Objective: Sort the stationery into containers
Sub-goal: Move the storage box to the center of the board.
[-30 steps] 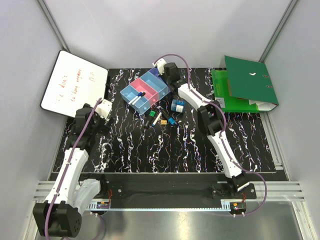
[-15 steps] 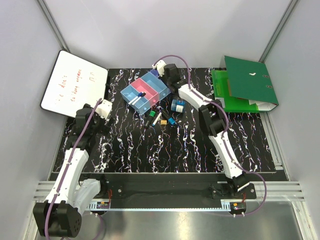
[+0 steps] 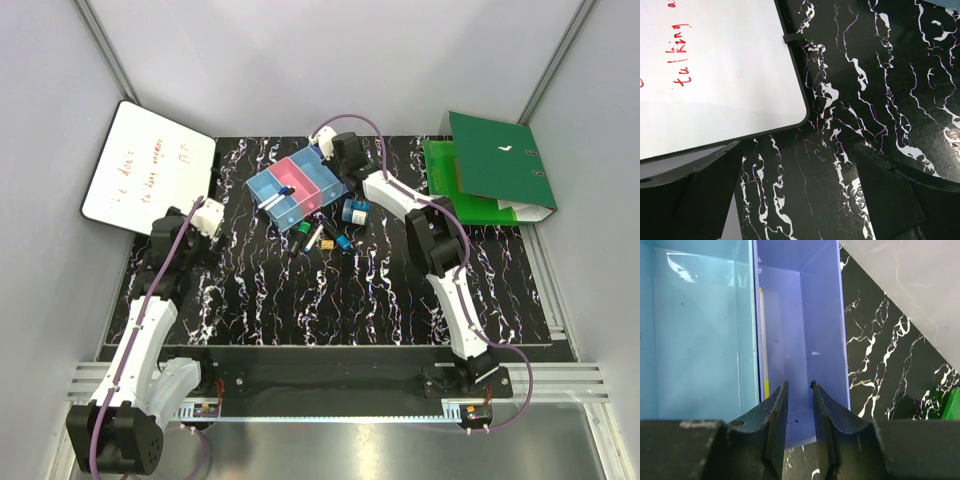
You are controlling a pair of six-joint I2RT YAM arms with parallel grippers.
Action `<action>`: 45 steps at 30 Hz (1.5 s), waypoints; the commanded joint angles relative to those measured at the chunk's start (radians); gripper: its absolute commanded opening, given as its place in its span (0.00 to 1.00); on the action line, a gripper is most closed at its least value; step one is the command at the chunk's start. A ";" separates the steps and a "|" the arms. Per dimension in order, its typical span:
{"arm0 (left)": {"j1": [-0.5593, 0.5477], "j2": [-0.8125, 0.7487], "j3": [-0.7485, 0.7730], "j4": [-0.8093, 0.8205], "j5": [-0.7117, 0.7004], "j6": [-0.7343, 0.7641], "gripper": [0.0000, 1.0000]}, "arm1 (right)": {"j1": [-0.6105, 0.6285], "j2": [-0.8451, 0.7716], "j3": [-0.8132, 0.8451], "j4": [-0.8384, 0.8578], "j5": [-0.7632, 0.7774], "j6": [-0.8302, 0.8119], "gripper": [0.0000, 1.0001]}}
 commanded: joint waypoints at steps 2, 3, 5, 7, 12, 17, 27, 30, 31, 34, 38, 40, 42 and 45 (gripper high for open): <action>-0.005 -0.003 0.015 0.048 -0.001 0.010 0.99 | 0.007 -0.116 -0.069 -0.024 0.013 0.023 0.34; -0.005 -0.003 0.018 0.046 0.001 0.008 0.99 | 0.008 -0.123 -0.079 -0.027 0.010 0.021 0.34; -0.005 -0.003 0.020 0.046 0.001 0.008 0.99 | 0.010 -0.148 -0.112 -0.027 0.010 0.026 0.34; -0.005 -0.001 0.024 0.046 0.001 0.011 0.99 | 0.010 -0.163 -0.142 -0.036 0.010 0.035 0.33; -0.005 -0.003 0.032 0.039 -0.001 0.011 0.99 | 0.016 -0.214 -0.196 -0.056 -0.004 0.047 0.33; -0.005 -0.003 0.035 0.039 0.001 0.007 0.99 | 0.021 -0.252 -0.233 -0.087 -0.027 0.058 0.33; -0.005 0.003 0.047 0.037 0.004 0.007 0.99 | 0.027 -0.274 -0.258 -0.107 -0.035 0.051 0.32; -0.005 0.005 0.046 0.037 0.002 0.008 0.99 | 0.027 -0.268 -0.230 -0.085 0.007 0.043 0.33; -0.005 0.005 0.044 0.037 0.001 0.008 0.99 | 0.025 -0.269 -0.224 -0.079 0.024 0.040 0.33; -0.005 0.003 0.043 0.037 -0.001 0.008 0.99 | 0.022 -0.268 -0.201 -0.070 0.028 0.037 0.33; -0.005 0.002 0.043 0.039 0.004 0.005 0.99 | 0.021 -0.263 -0.193 -0.049 0.086 0.020 0.33; -0.005 -0.001 0.040 0.037 0.002 0.005 0.99 | 0.017 -0.262 -0.196 0.002 0.143 0.012 0.33; -0.005 -0.003 0.035 0.037 0.002 0.004 0.99 | 0.008 -0.249 -0.184 0.014 0.157 -0.006 0.34; -0.005 -0.005 0.029 0.036 0.004 0.005 0.99 | -0.007 -0.226 -0.164 0.022 0.151 -0.023 0.34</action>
